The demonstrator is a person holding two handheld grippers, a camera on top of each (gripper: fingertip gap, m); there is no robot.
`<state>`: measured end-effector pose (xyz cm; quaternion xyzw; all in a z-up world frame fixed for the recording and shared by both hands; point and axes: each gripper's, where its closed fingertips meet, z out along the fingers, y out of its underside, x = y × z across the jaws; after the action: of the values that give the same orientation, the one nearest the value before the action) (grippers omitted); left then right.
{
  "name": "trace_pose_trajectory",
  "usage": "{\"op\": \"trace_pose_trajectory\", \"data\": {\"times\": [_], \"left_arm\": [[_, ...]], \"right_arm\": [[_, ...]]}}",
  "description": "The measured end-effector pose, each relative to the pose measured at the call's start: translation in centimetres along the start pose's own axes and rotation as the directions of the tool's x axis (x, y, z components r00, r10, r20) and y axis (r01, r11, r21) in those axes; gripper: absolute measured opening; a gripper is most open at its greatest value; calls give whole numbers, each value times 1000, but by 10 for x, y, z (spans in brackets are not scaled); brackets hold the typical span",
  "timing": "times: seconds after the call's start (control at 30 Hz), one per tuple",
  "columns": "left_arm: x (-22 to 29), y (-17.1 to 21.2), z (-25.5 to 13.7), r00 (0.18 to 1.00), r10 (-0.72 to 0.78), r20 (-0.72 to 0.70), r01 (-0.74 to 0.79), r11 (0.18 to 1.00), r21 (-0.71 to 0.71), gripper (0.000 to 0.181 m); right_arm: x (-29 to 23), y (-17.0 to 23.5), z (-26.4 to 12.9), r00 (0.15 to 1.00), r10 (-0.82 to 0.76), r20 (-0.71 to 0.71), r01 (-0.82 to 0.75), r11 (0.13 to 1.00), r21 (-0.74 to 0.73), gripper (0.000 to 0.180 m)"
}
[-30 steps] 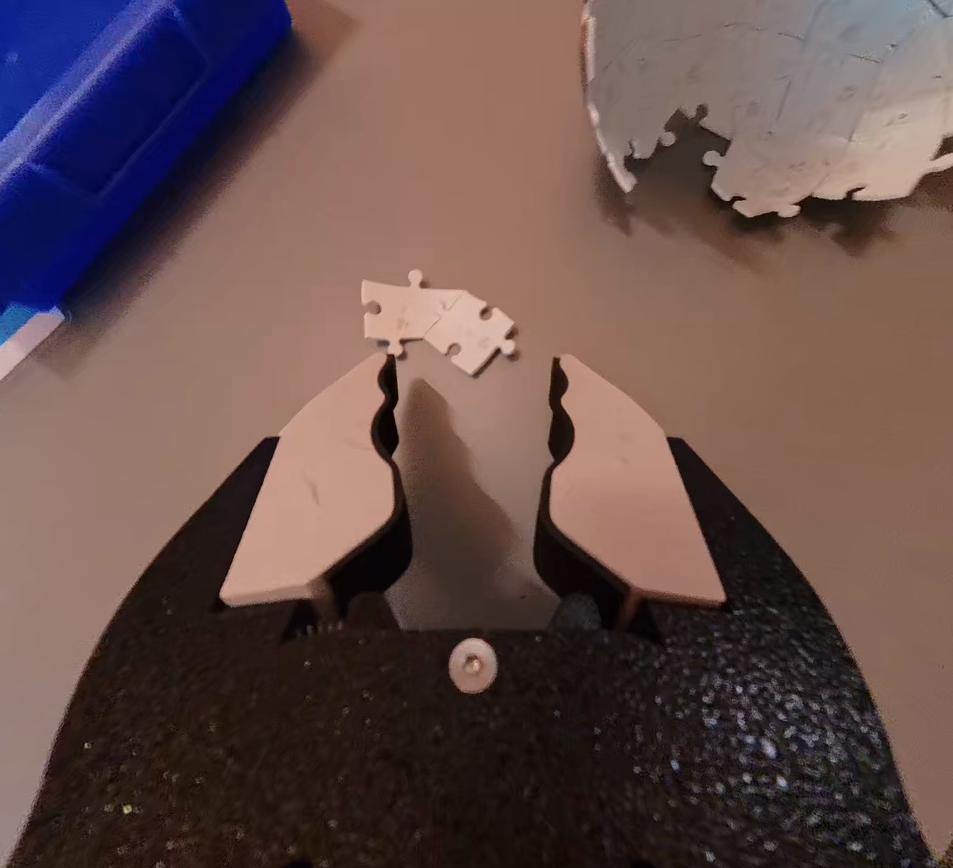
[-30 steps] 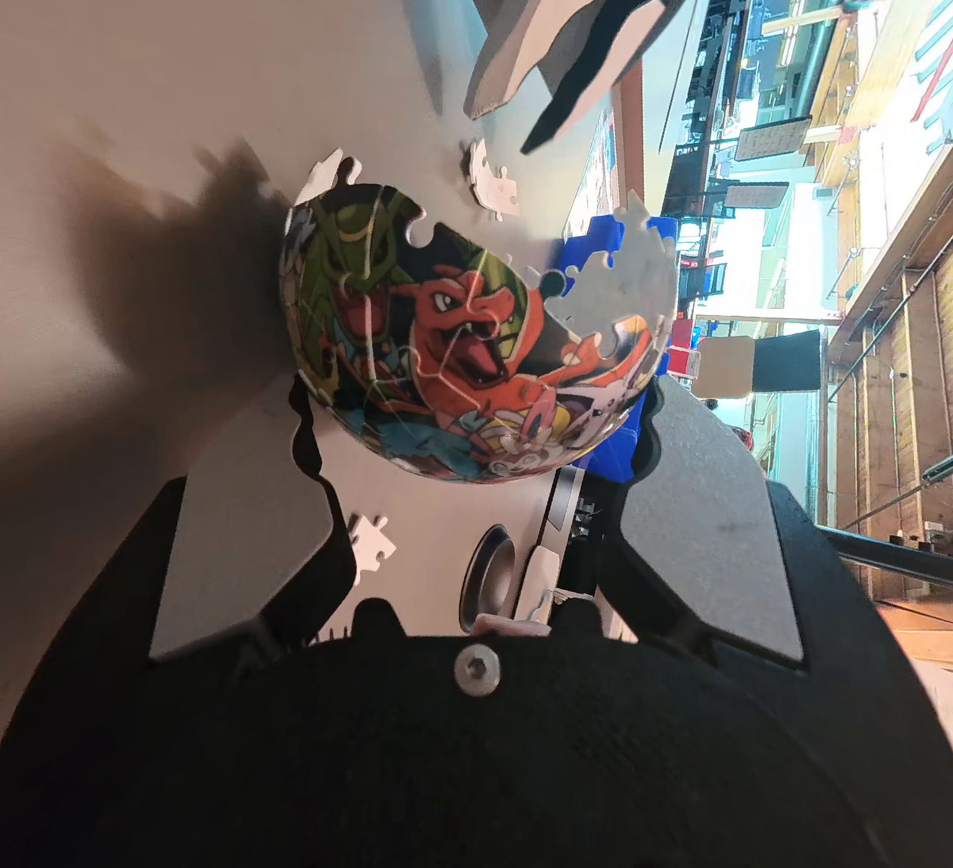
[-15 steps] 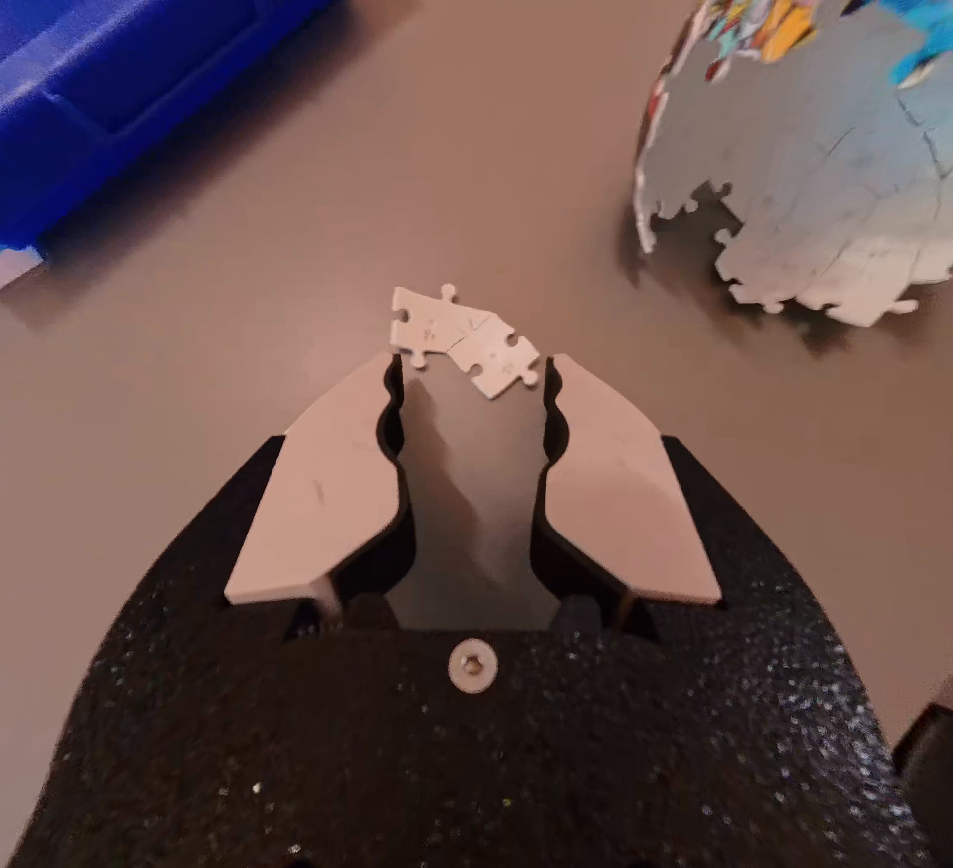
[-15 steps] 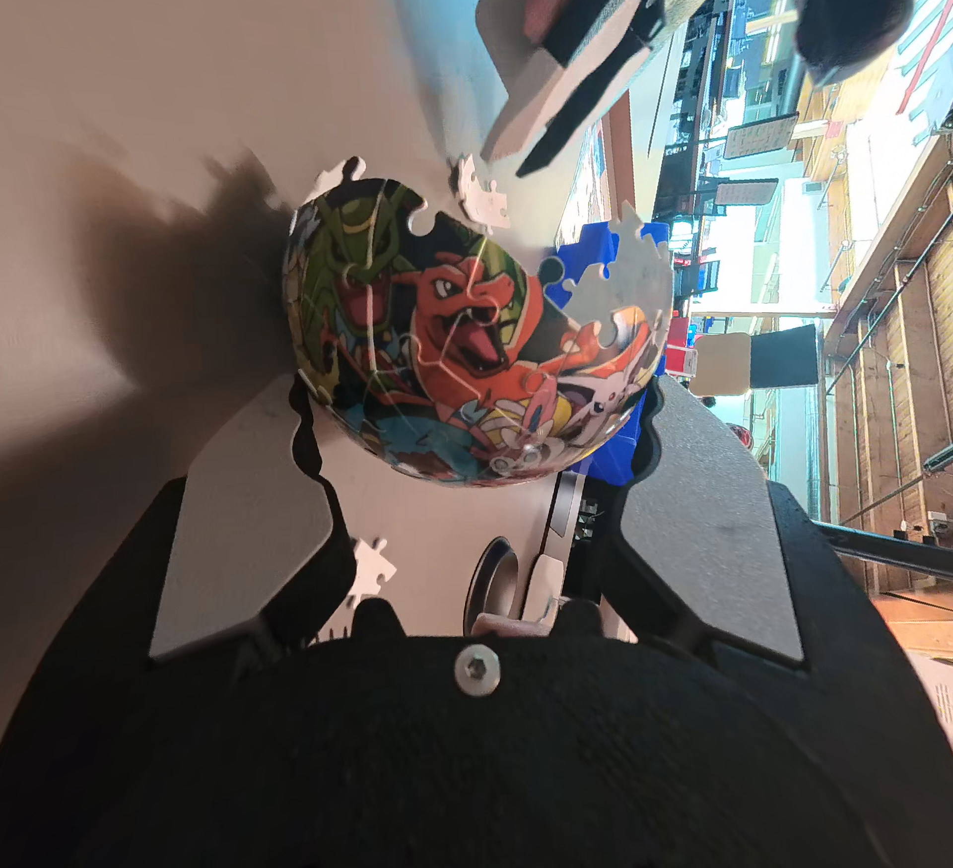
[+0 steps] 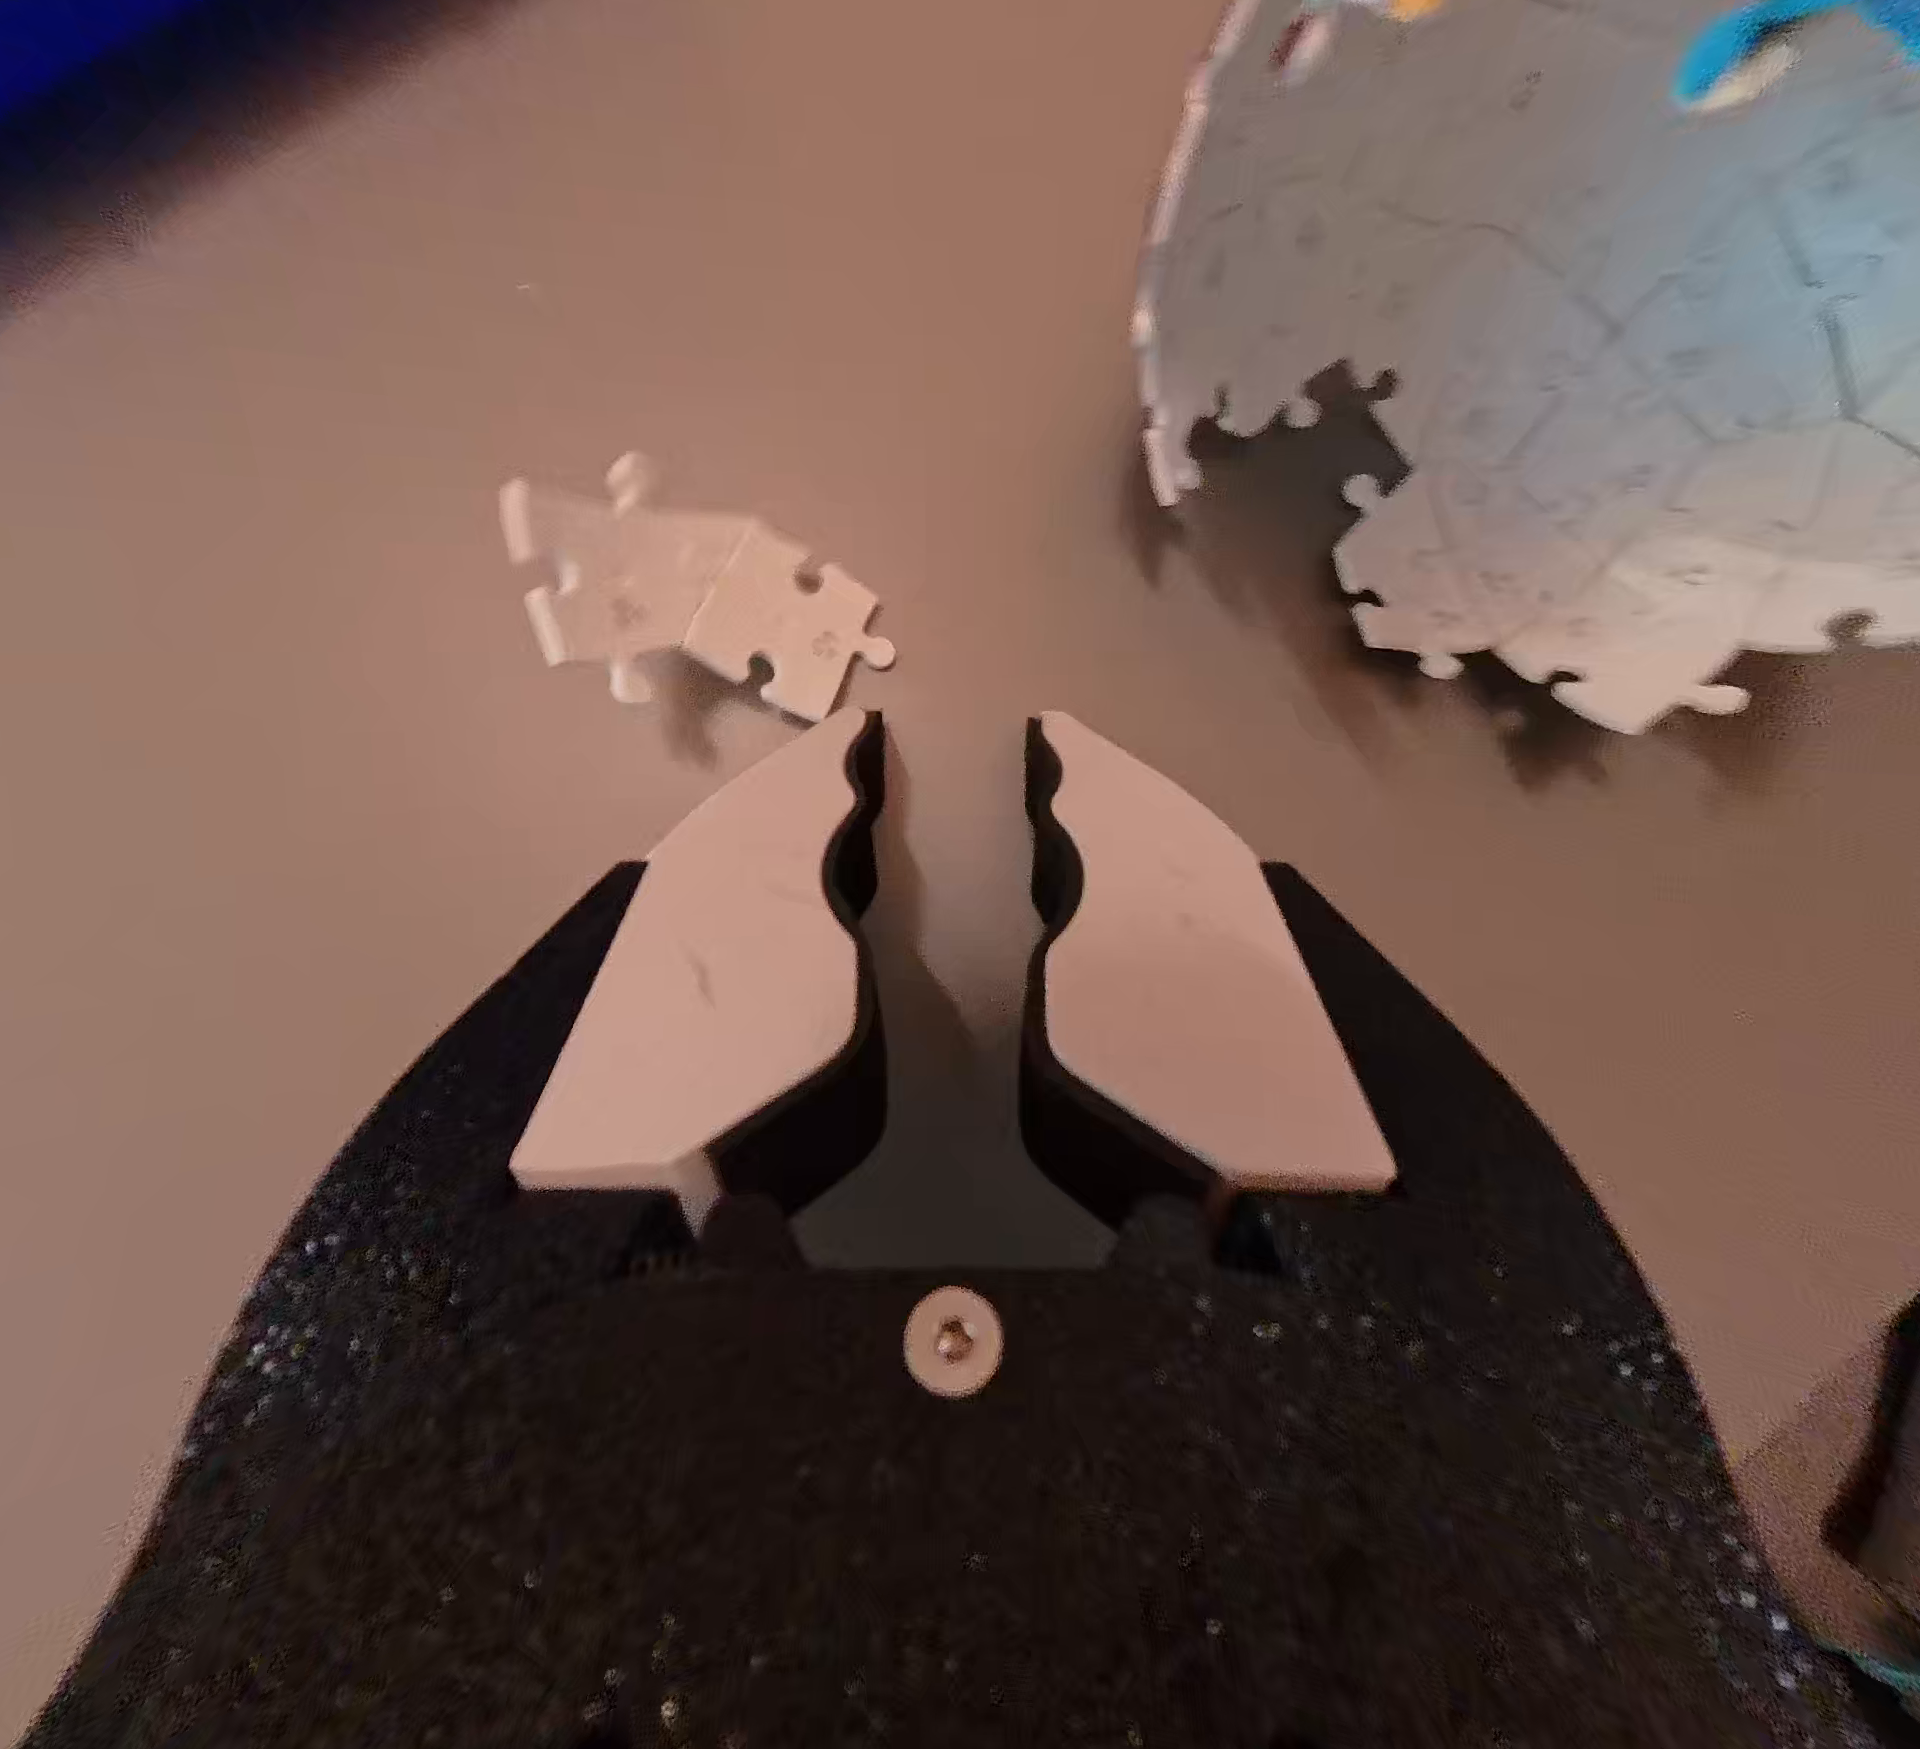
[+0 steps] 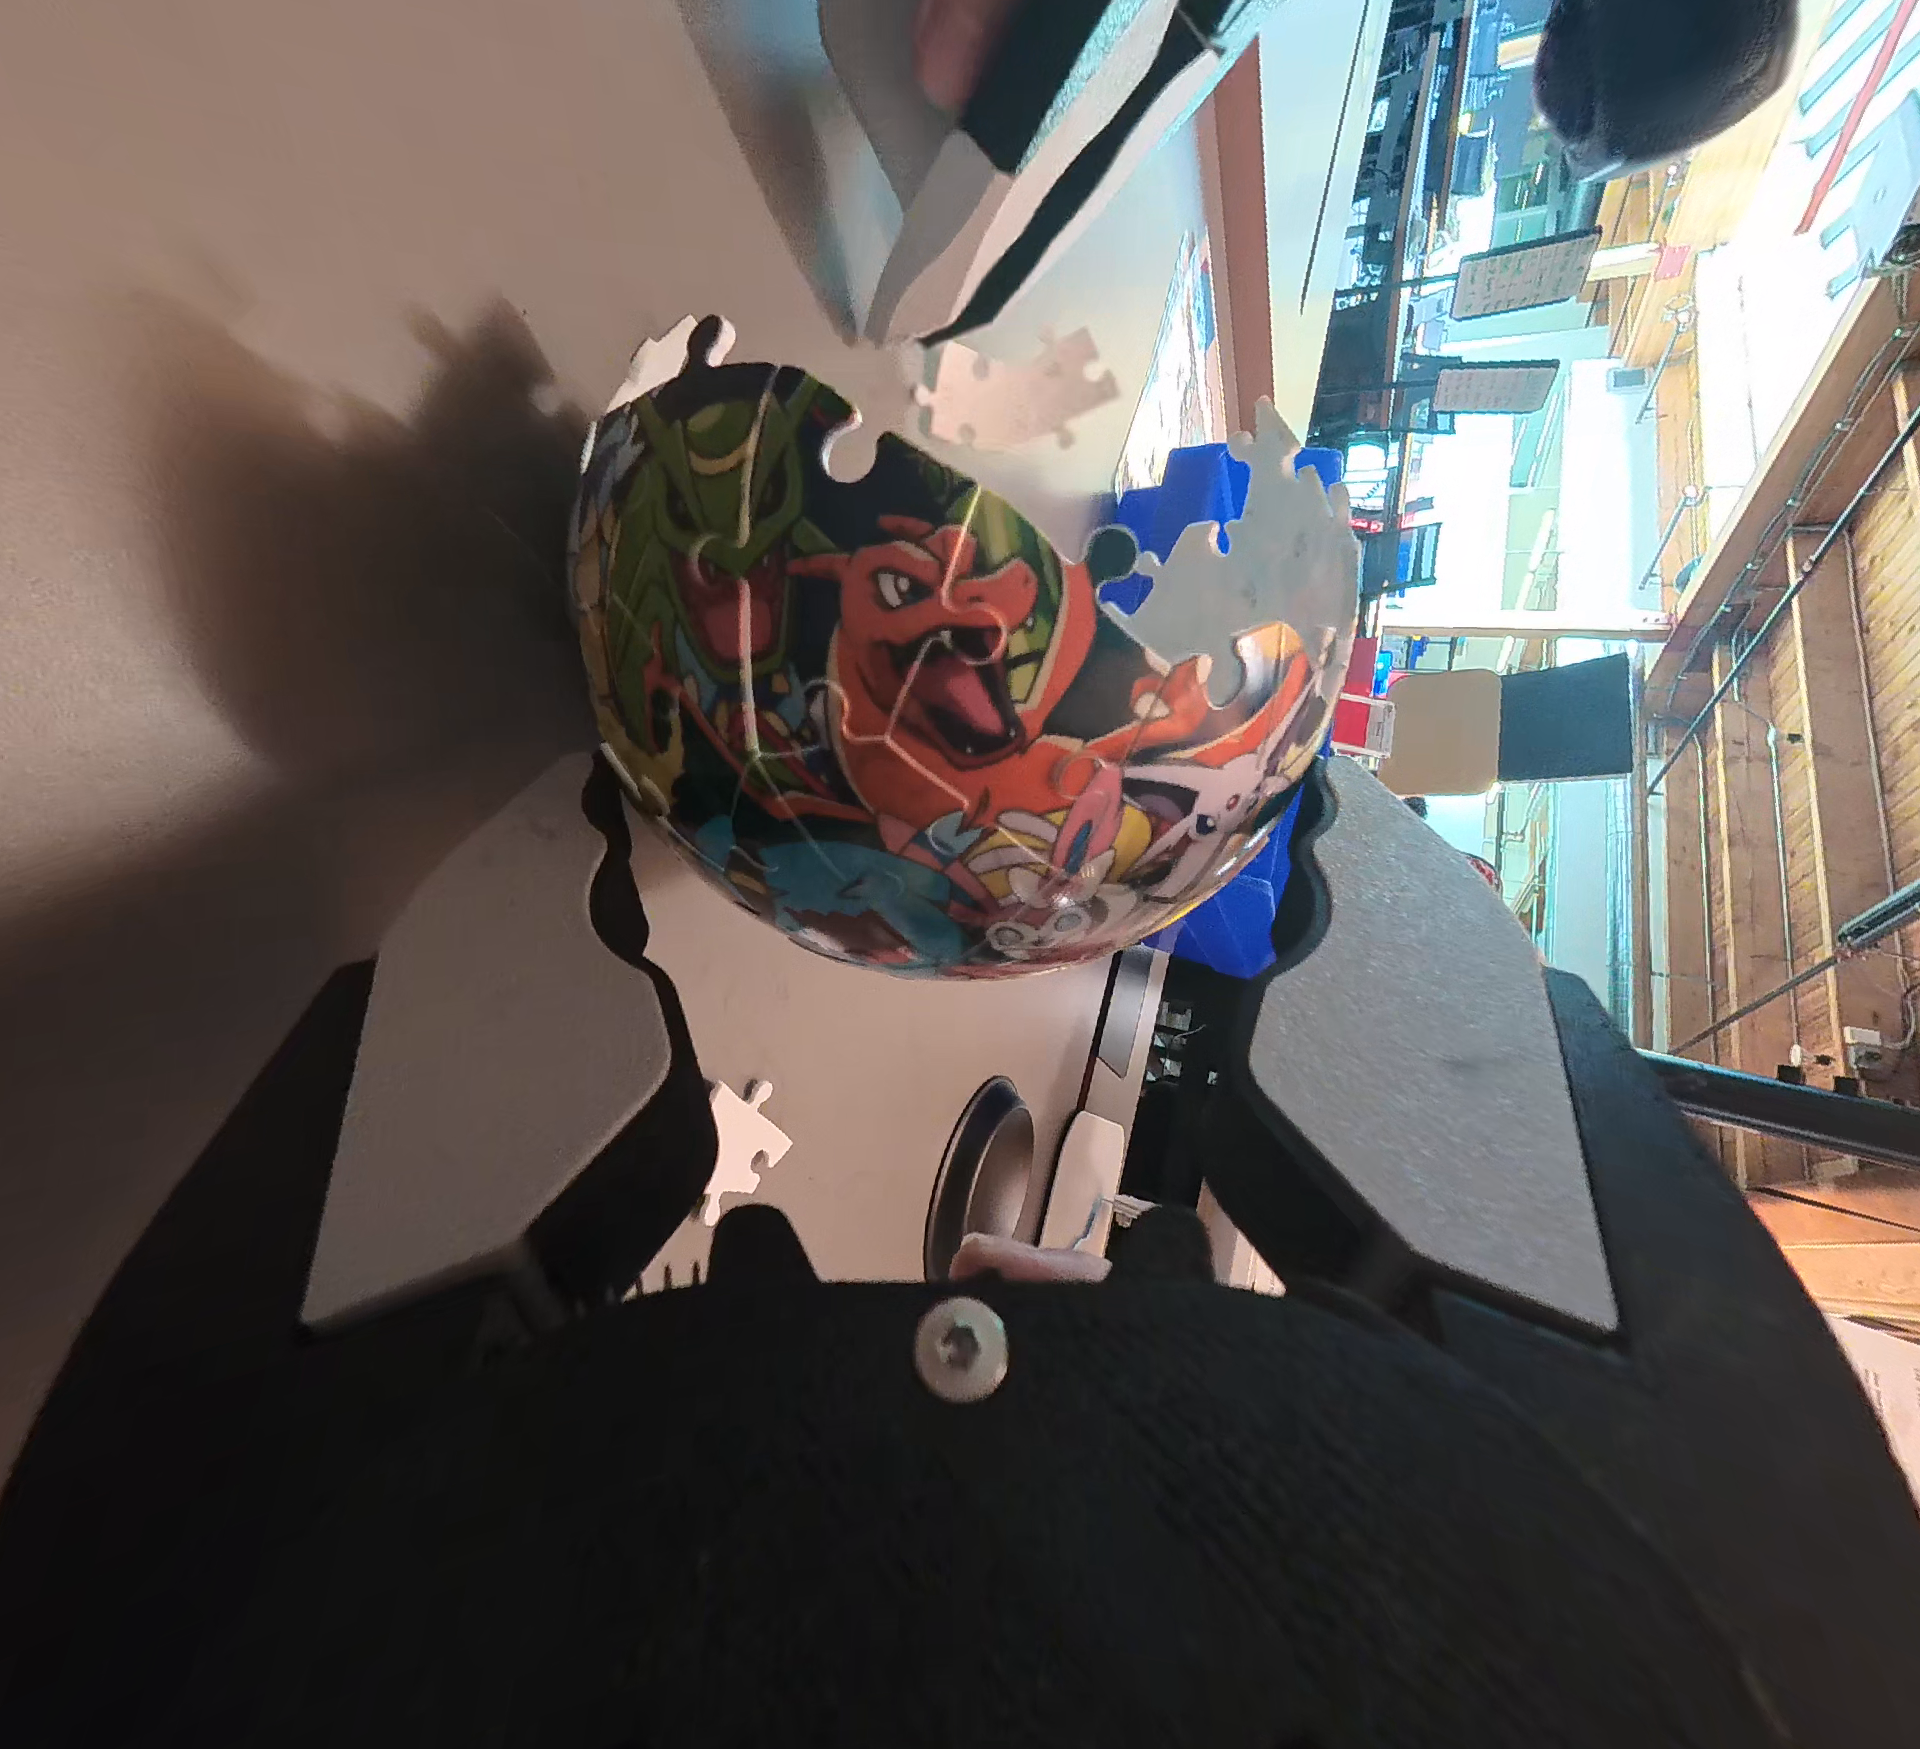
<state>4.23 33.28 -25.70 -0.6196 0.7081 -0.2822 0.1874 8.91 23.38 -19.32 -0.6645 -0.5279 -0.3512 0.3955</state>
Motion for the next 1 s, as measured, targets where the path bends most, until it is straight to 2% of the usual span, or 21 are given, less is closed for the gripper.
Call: {"op": "trace_pose_trajectory", "data": {"times": [0.03,0.17,0.27,0.33,0.4,0.47,0.6,0.67,0.73,0.87,1.0], "left_arm": [[2,-1,0,1000,9,-2,-9,1000,7,26],[-23,-17,-18,979,74,189,-94,991,98,33],[-51,-29,-30,924,211,319,-259,959,117,43],[-64,-26,-32,923,244,297,-279,957,80,46],[-75,-16,-25,958,196,207,-206,978,28,51],[-79,-13,-15,984,133,118,-136,991,14,50],[-67,-8,-5,996,90,-16,-90,996,7,42],[-58,-5,-6,996,88,-22,-88,996,-8,35],[-46,-1,-8,996,89,-32,-90,996,-14,38],[-41,0,-11,992,112,50,-112,994,3,43],[-51,-11,-13,978,151,142,-164,983,80,49]], "right_arm": [[0,0,0,1000,1,0,-1,1000,-2,120],[0,-1,1,1000,0,0,0,1000,3,120],[0,-3,2,1000,-1,-2,1,1000,8,119],[0,-3,2,1000,-4,-2,4,1000,6,119],[1,-4,2,1000,-1,-1,1,1000,9,119],[1,-4,3,1000,-2,-1,2,1000,10,119],[1,-4,3,1000,-2,-3,2,1000,7,119],[1,-3,4,1000,0,-5,0,1000,8,119],[1,-4,4,1000,3,-6,-3,1000,11,119],[1,-5,5,1000,4,-8,-4,1000,18,119],[1,-5,5,1000,5,-7,-5,1000,17,119]]}}
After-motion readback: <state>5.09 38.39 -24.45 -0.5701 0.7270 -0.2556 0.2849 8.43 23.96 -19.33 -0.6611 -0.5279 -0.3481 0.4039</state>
